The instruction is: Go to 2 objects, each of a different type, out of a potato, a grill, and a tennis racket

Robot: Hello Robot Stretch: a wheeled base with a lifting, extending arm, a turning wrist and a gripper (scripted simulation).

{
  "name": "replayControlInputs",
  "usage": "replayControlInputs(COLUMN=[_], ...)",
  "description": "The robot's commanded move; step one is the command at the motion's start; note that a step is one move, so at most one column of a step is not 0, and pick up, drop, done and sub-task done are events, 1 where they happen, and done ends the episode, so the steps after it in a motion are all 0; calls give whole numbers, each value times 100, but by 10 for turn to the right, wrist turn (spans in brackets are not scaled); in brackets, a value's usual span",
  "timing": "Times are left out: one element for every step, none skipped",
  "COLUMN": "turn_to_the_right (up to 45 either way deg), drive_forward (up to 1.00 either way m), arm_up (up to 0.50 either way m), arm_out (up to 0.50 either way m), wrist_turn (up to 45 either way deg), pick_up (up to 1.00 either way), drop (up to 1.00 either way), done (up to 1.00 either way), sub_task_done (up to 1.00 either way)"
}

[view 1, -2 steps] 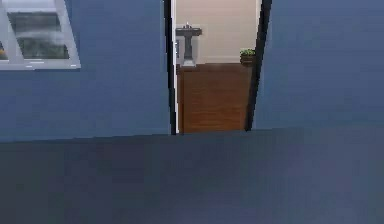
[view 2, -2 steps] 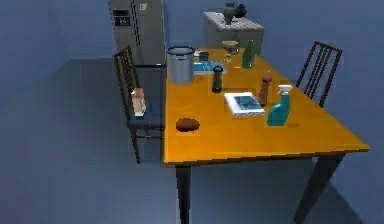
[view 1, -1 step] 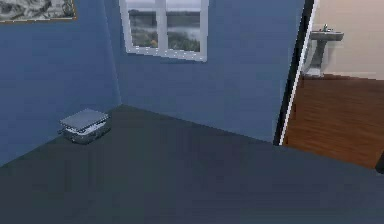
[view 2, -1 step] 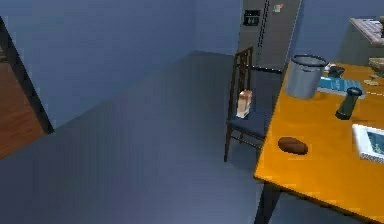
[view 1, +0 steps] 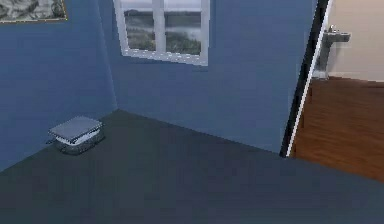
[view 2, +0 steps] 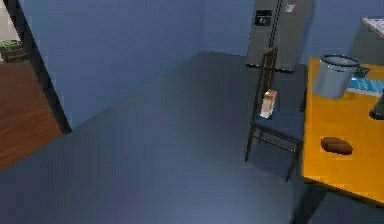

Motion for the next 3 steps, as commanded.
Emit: replayControlInputs(turn_to_the_right=[-420,0,-90], drive_forward=[0,100,0], arm_up=[0,0,0], arm_out=[0,0,0], wrist_turn=[0,0,0], pick_up=[0,0,0], drop=[0,0,0], done=[0,0,0], sub_task_done=[0,0,0])
